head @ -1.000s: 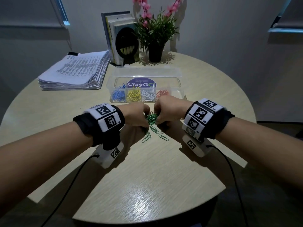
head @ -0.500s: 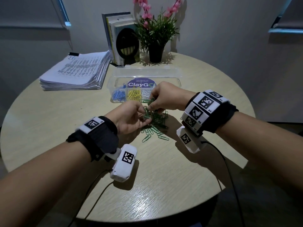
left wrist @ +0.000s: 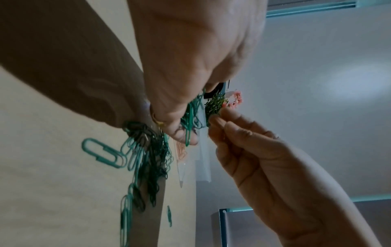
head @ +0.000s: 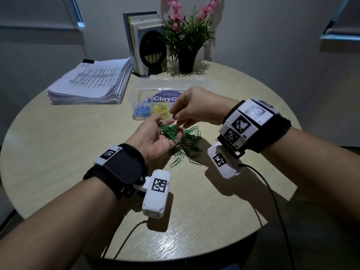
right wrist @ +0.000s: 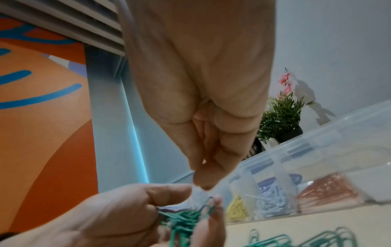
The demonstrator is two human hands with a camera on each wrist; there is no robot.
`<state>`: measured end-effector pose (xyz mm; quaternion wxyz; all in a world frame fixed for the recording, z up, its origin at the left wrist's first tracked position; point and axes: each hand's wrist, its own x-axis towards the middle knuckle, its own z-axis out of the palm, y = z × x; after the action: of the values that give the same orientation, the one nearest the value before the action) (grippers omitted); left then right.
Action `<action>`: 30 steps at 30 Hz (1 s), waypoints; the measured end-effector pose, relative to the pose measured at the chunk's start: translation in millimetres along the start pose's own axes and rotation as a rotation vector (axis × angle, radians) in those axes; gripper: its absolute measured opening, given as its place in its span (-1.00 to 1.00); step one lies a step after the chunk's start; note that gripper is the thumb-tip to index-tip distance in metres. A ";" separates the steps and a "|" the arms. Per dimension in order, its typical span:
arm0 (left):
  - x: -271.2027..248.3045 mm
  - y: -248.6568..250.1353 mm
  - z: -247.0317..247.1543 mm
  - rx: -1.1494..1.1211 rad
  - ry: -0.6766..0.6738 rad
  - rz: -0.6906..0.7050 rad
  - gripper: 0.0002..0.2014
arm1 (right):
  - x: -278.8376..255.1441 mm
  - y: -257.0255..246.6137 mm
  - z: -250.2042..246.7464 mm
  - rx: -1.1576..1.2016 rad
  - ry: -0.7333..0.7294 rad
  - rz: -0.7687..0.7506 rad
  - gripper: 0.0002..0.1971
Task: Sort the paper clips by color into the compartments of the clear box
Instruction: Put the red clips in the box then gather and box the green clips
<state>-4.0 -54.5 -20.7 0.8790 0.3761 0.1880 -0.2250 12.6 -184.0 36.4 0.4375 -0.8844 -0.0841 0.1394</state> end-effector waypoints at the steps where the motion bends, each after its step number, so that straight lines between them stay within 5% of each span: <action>1: 0.7 0.4 -1.5 -0.012 0.023 0.011 -0.64 | 0.5 2.7 -2.9 -0.042 0.027 -0.011 -0.81; 4: 2.2 5.3 -7.0 -0.030 0.050 0.032 -0.75 | 4.4 14.4 -6.6 -0.327 0.051 0.008 -0.73; 8: 2.8 13.4 -9.4 -0.073 0.084 0.081 -0.83 | 7.6 29.8 9.0 -0.781 -0.141 0.030 -0.55; 13: -2.0 18.4 -10.6 -0.182 0.068 0.097 -0.77 | 5.4 31.7 24.2 -0.878 -0.304 -0.057 -0.57; 18: -4.0 18.2 -10.0 -0.211 0.060 0.092 -0.80 | -2.5 29.3 16.8 -0.965 -0.446 -0.055 -0.06; 26: -6.6 17.8 -7.7 -0.296 0.041 0.102 -0.77 | 0.8 41.0 15.3 -0.802 -0.205 -0.166 -0.67; 30: -3.2 19.9 -9.3 -0.316 0.020 0.118 -0.71 | 6.9 42.4 16.7 -0.800 -0.142 -0.171 -0.78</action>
<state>2.6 -34.5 -13.6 0.9370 0.2457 0.2075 -0.1368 14.9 -195.2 -8.2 0.0625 -0.9627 -0.2347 0.1195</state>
